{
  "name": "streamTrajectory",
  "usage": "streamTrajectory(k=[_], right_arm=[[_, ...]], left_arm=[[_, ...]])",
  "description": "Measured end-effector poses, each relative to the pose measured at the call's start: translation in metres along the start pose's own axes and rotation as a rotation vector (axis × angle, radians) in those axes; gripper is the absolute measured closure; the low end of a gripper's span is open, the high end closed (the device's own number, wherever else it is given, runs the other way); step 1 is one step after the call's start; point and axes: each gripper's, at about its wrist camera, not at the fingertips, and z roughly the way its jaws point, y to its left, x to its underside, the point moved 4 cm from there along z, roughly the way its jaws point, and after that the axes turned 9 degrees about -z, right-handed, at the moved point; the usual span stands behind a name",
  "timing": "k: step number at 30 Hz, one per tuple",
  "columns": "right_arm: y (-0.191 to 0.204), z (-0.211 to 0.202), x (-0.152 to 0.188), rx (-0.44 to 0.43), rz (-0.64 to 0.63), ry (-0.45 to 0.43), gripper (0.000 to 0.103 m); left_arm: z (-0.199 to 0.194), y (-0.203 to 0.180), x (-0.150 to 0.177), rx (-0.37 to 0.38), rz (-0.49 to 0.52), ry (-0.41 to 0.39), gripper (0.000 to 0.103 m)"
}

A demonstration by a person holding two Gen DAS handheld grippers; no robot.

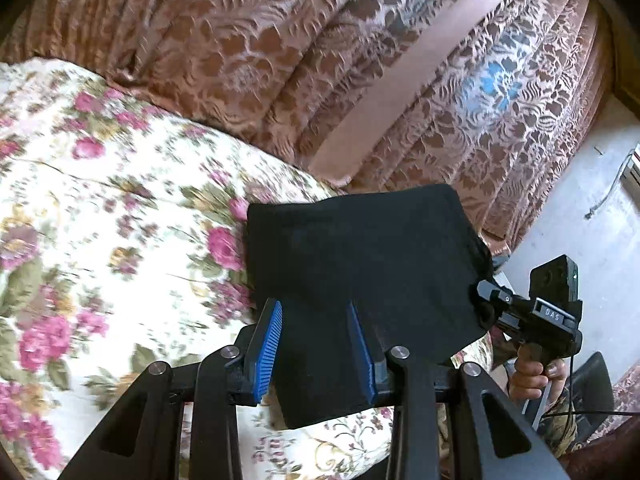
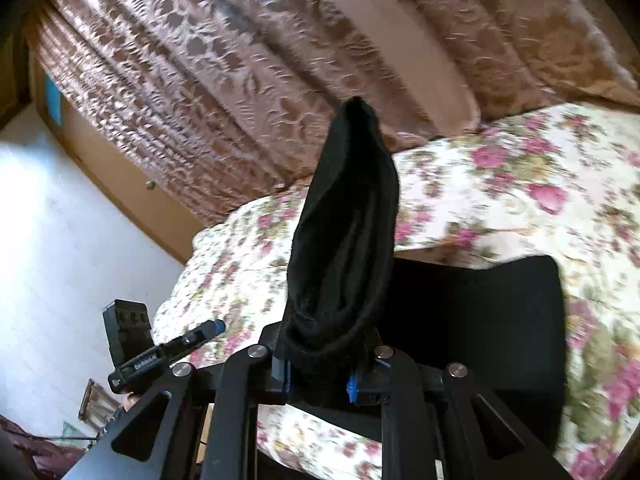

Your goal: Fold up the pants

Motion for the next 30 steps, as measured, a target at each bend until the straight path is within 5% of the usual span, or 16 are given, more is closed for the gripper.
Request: streamTrajectory(k=[10, 13, 18, 21, 25, 30], right_arm=[[-0.078, -0.024, 0.043, 0.120, 0.133, 0.037, 0.085], [-0.102, -0.019, 0.059, 0.110, 0.195, 0.067, 0.083], [-0.124, -0.025, 0.074, 0.098, 0.293, 0.039, 0.071], [-0.119, -0.043, 0.069, 0.207, 0.247, 0.014, 0.059], [-0.098, -0.070, 0.055, 0.297, 0.163, -0.036, 0.059], [-0.068, -0.054, 0.053, 0.342, 0.040, 0.043, 0.059]], left_arm=[[0.071, -0.045, 0.041, 0.007, 0.157, 0.232, 0.069], [0.080, -0.055, 0.055, -0.044, 0.229, 0.266, 0.069], [0.082, -0.065, 0.061, -0.107, 0.287, 0.257, 0.069], [0.084, -0.068, 0.062, -0.141, 0.299, 0.252, 0.068], [0.084, -0.072, 0.067, -0.185, 0.329, 0.229, 0.068], [0.085, -0.073, 0.068, -0.212, 0.337, 0.209, 0.068]])
